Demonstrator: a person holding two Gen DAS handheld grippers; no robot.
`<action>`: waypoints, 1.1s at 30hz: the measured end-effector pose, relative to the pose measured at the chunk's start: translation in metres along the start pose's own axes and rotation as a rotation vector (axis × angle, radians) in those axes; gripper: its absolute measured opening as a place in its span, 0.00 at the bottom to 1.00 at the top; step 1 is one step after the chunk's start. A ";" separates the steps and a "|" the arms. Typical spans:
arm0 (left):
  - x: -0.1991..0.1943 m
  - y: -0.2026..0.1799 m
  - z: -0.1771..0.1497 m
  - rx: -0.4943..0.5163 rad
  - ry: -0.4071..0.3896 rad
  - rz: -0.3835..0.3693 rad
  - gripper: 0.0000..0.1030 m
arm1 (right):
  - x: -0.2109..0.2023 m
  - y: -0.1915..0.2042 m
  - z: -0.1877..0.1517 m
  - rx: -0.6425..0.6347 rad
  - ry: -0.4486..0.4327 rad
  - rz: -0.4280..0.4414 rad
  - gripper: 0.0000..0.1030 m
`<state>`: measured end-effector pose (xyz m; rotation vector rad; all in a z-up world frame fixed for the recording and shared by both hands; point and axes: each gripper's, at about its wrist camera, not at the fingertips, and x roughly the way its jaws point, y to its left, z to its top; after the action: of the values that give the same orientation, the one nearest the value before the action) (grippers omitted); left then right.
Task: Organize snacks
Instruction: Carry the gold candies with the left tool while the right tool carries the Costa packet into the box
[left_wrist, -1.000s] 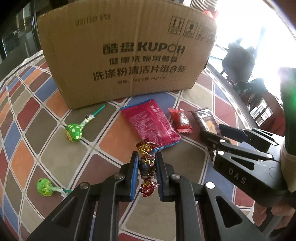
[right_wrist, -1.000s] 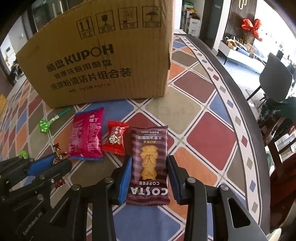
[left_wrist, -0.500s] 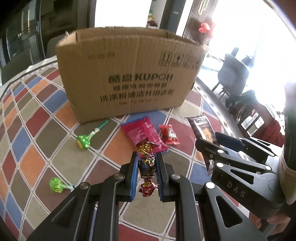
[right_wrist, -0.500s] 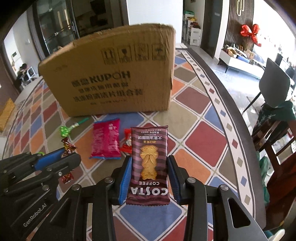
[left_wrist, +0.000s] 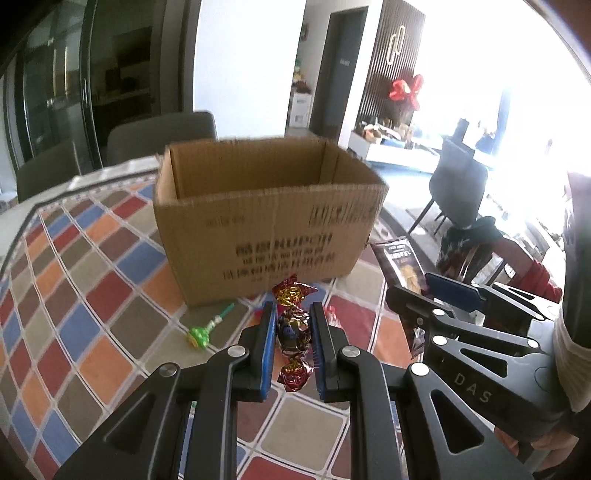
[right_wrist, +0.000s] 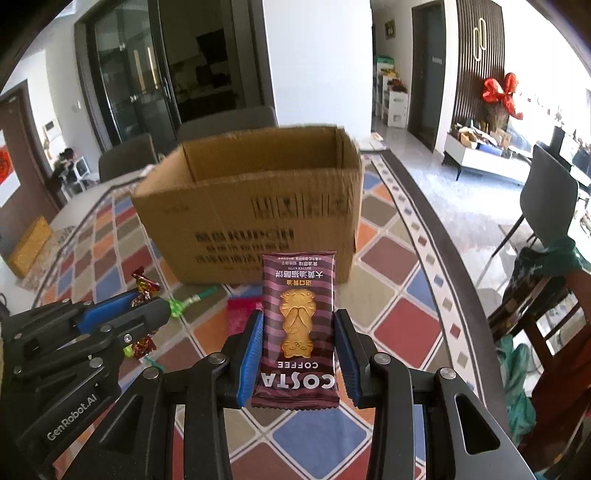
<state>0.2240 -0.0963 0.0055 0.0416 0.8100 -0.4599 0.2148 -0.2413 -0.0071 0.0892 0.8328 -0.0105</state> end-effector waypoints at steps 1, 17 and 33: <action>-0.003 0.000 0.003 0.004 -0.011 0.003 0.18 | -0.003 0.001 0.003 -0.003 -0.011 0.004 0.38; -0.032 0.018 0.058 0.015 -0.128 0.051 0.18 | -0.028 0.022 0.055 -0.044 -0.135 0.039 0.38; -0.021 0.034 0.106 0.031 -0.114 0.077 0.18 | -0.021 0.033 0.112 -0.083 -0.156 0.039 0.38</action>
<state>0.2986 -0.0804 0.0892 0.0745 0.6874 -0.3982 0.2843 -0.2178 0.0859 0.0261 0.6748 0.0531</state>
